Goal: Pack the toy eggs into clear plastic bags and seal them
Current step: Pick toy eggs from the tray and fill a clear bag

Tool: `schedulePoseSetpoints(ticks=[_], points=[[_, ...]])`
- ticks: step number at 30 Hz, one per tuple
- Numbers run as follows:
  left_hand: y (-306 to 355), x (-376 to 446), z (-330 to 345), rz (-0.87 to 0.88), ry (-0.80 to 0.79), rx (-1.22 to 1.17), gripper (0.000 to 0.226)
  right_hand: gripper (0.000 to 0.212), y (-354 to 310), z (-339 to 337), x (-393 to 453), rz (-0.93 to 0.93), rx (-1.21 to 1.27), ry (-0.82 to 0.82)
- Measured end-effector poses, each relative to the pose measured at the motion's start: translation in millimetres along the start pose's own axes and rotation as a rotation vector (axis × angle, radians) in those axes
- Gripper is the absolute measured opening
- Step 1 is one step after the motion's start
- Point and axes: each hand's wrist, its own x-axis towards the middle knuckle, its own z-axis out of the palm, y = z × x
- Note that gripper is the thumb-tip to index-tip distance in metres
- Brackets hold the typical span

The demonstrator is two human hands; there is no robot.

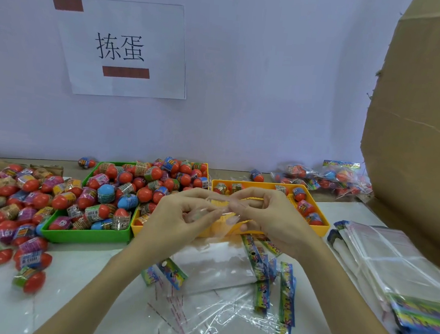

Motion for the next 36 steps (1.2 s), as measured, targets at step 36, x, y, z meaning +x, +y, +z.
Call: schedulePoseSetpoints(ticks=[36], points=[[9.5, 1.5, -1.7, -0.343, 0.163, -0.435, 0.018, 0.05, -0.7, 7.4, 7.1, -0.111, 0.138, 0.035]])
